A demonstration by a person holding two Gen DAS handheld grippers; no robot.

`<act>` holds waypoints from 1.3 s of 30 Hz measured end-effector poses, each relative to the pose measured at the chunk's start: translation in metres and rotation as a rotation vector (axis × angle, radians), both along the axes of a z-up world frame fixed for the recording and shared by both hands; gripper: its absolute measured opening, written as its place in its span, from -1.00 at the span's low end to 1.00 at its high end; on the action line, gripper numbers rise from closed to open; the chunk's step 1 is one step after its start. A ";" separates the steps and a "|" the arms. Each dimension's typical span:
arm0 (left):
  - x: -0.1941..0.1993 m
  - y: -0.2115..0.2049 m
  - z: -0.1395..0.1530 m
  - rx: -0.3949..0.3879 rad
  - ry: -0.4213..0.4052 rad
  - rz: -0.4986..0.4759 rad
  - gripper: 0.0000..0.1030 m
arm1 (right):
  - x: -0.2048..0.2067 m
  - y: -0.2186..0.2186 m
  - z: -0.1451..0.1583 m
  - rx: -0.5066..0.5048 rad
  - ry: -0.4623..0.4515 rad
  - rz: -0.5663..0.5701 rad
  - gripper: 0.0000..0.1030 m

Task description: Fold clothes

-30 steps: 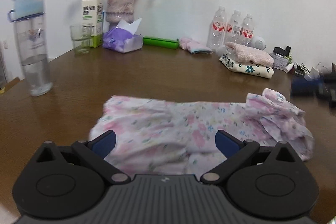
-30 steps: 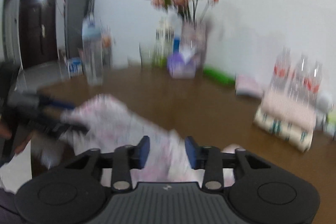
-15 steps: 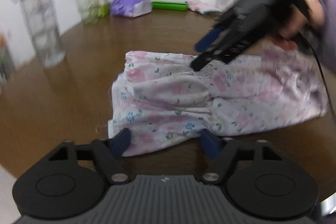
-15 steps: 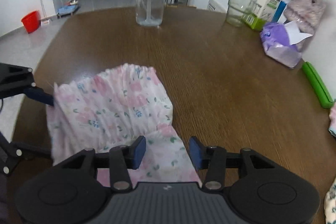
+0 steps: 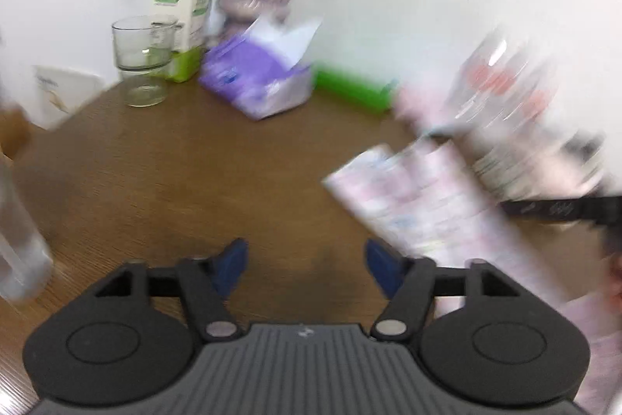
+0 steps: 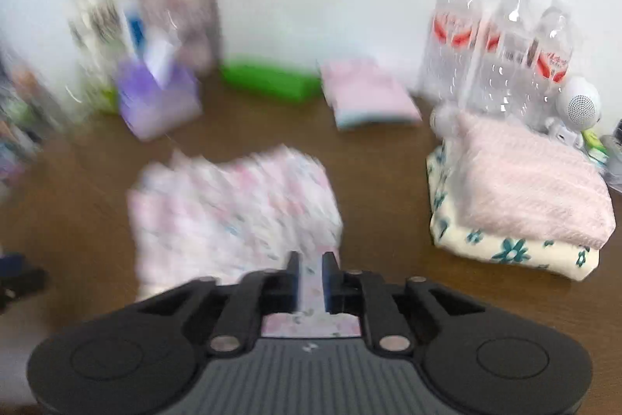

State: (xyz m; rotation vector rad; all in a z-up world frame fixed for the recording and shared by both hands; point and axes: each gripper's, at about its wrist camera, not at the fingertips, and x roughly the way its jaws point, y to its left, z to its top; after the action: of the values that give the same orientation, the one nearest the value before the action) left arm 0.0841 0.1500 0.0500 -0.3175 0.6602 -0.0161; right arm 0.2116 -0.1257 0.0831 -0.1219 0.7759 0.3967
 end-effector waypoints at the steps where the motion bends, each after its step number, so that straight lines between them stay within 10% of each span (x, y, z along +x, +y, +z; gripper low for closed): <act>1: -0.010 -0.014 -0.002 -0.005 0.005 -0.050 0.76 | -0.013 -0.010 0.006 0.003 -0.021 0.025 -0.01; 7: -0.067 -0.105 -0.009 0.008 -0.013 -0.341 0.76 | -0.098 -0.063 -0.006 0.121 -0.002 0.213 0.01; 10: -0.078 -0.156 -0.016 0.093 -0.037 -0.430 0.76 | -0.126 -0.078 -0.028 0.123 -0.062 0.098 -0.06; 13: -0.071 -0.184 -0.033 0.168 0.052 -0.472 0.15 | -0.129 -0.076 -0.059 0.101 0.004 0.049 -0.90; 19: -0.091 -0.147 -0.036 0.209 0.051 -0.536 0.04 | -0.179 -0.053 -0.070 0.126 0.024 -0.018 -0.91; 22: -0.111 -0.107 -0.035 0.206 0.059 -0.569 0.07 | -0.223 -0.039 -0.066 0.214 0.018 0.039 -0.83; 24: -0.125 -0.079 -0.032 0.163 0.075 -0.571 0.54 | -0.250 -0.040 -0.059 0.305 -0.049 0.069 -0.55; 26: -0.134 -0.054 -0.023 -0.005 0.098 -0.523 0.59 | -0.262 -0.053 -0.046 0.367 -0.172 0.045 0.13; 29: -0.131 -0.049 -0.012 -0.208 0.065 -0.468 0.66 | -0.251 -0.065 -0.040 0.382 -0.171 0.110 0.10; 33: -0.126 -0.083 -0.016 -0.148 0.067 -0.476 0.26 | -0.238 -0.063 -0.053 0.390 -0.034 0.201 0.04; 35: -0.124 -0.100 -0.021 -0.088 0.077 -0.482 -0.10 | -0.241 -0.054 -0.061 0.340 -0.029 0.174 -0.31; 39: -0.143 -0.107 -0.032 0.029 0.043 -0.560 -0.09 | -0.226 -0.038 -0.072 0.333 0.003 0.182 -0.96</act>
State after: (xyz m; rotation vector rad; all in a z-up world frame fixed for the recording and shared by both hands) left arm -0.0590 0.0429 0.0180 -0.0973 0.7748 -0.5350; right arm -0.0145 -0.1633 0.0110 0.1212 0.6940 0.6929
